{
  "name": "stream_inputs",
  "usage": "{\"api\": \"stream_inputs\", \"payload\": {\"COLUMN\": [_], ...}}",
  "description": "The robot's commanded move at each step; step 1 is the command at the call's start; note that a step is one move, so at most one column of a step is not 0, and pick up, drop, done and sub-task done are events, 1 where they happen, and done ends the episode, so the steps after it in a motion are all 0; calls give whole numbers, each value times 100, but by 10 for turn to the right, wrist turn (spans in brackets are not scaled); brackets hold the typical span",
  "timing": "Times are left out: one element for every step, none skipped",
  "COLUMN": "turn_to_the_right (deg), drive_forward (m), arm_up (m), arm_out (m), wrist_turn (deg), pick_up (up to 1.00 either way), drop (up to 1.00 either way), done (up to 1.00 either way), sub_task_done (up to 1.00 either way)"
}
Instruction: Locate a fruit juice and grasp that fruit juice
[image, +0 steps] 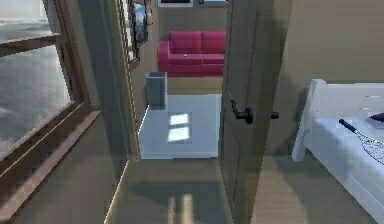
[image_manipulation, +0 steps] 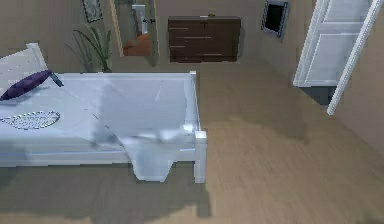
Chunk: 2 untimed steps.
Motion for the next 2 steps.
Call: {"api": "stream_inputs", "payload": {"turn_to_the_right": [60, 0], "drive_forward": [0, 20], "arm_up": [0, 0], "arm_out": [0, 0], "wrist_turn": [0, 0], "pick_up": [0, 0], "drop": [0, 0], "done": [0, 0], "sub_task_done": [0, 0]}}
